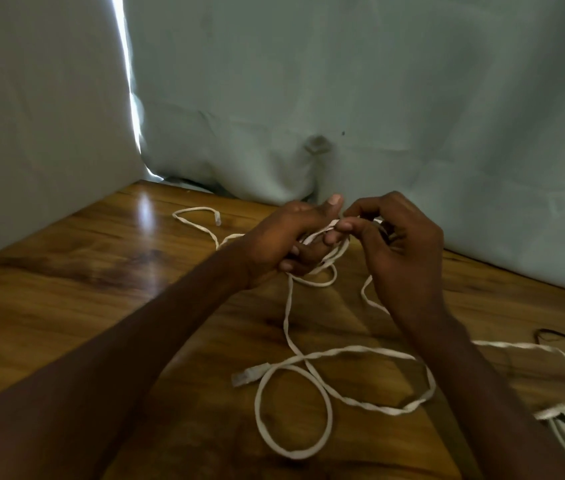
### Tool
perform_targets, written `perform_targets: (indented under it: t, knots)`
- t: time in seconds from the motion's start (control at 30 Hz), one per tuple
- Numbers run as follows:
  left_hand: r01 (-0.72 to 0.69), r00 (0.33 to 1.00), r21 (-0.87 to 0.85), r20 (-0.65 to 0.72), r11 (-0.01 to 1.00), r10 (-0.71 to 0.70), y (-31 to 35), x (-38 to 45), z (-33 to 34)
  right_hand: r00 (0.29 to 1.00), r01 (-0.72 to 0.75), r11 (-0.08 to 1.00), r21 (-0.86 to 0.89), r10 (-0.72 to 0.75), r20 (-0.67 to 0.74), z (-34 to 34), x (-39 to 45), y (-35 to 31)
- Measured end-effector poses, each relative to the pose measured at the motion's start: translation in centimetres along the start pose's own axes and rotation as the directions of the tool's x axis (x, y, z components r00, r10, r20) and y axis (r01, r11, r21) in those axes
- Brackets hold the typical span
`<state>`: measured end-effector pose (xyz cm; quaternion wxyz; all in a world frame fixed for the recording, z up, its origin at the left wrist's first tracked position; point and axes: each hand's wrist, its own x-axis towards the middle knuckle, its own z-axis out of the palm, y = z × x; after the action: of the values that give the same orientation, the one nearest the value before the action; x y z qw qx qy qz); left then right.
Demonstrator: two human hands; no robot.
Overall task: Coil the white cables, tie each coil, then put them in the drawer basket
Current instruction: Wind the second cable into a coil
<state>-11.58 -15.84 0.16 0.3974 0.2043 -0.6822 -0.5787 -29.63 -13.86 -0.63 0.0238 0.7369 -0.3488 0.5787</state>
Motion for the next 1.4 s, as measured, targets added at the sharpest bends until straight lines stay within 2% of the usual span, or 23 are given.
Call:
perform_targets:
  t: [0.1, 0.2, 0.4, 0.5, 0.6, 0.67, 0.77, 0.83, 0.97, 1.03, 1.13, 1.2, 1.27, 1.33, 1.4]
  knots:
    - [0.055, 0.997, -0.111, 0.06, 0.992, -0.049, -0.3, 0.1, -0.3, 0.991, -0.131, 0.986, 0.103, 0.126, 0.051, 0.5, -0.2, 0.4]
    - [0.09, 0.995, -0.314, 0.075, 0.945, -0.07, -0.4, 0.4, -0.7, 0.967, -0.248, 0.951, 0.186, 0.232, 0.107, 0.8, -0.3, 0.5]
    - [0.077, 0.997, -0.526, 0.026, 0.847, -0.074, -1.4, 0.7, -0.9, 0.905, -0.419, 0.828, 0.373, 0.345, 0.25, 1.7, -0.5, -0.1]
    - [0.065, 0.998, -0.615, 0.037, 0.786, -0.054, -1.4, 0.6, -1.3, 0.917, -0.37, 0.889, 0.271, 0.303, 0.259, 1.9, -0.6, 0.5]
    - [0.078, 0.997, -0.622, 0.033, 0.779, -0.074, -1.6, 0.9, -0.9, 0.948, -0.236, 0.972, 0.016, 0.226, 0.223, 2.0, -0.6, 1.6]
    - [0.076, 0.996, -0.604, 0.015, 0.794, -0.084, -1.9, 1.1, -0.6, 0.961, -0.159, 0.979, -0.129, 0.184, 0.208, 2.1, -0.8, 2.2]
    - [0.036, 0.997, -0.584, -0.033, 0.811, -0.067, -2.1, 1.3, -0.4, 0.963, -0.152, 0.976, -0.155, 0.182, 0.198, 2.2, -1.0, 2.7]
    - [-0.002, 0.996, -0.617, -0.07, 0.787, -0.052, -2.2, 1.2, -0.5, 0.96, -0.166, 0.977, -0.132, 0.19, 0.205, 2.2, -1.1, 2.8]
    - [-0.199, 0.975, -0.778, -0.22, 0.596, 0.038, -1.7, 1.1, -2.3, 0.958, -0.154, 0.972, -0.176, 0.19, 0.215, 2.0, -1.5, 2.9]
    - [-0.312, 0.937, -0.797, -0.348, 0.518, 0.03, -1.2, 1.0, -3.6, 0.941, -0.13, 0.972, -0.195, 0.183, 0.284, 2.1, -1.6, 2.3]
    - [-0.433, 0.863, -0.766, -0.504, 0.475, -0.025, -0.3, 0.7, -4.5, 0.896, 0.001, 0.968, -0.252, 0.11, 0.43, 3.1, -1.9, 1.2]
    - [-0.473, 0.827, -0.737, -0.56, 0.483, -0.043, -0.1, 0.7, -4.3, 0.873, 0.088, 0.962, -0.258, 0.05, 0.485, 3.8, -2.3, 0.9]
    - [-0.472, 0.814, -0.692, -0.58, 0.546, -0.032, -0.1, 0.8, -3.7, 0.856, 0.124, 0.967, -0.224, 0.01, 0.516, 4.1, -2.6, 0.8]
    - [-0.398, 0.827, -0.547, -0.562, 0.736, 0.029, 0.1, 1.1, -2.6, 0.852, 0.14, 0.972, -0.188, -0.022, 0.523, 4.1, -2.6, 0.6]
    - [-0.274, 0.84, -0.26, -0.533, 0.926, 0.099, 0.1, 1.3, -1.6, 0.866, 0.126, 0.978, -0.164, -0.028, 0.5, 3.8, -2.5, 0.3]
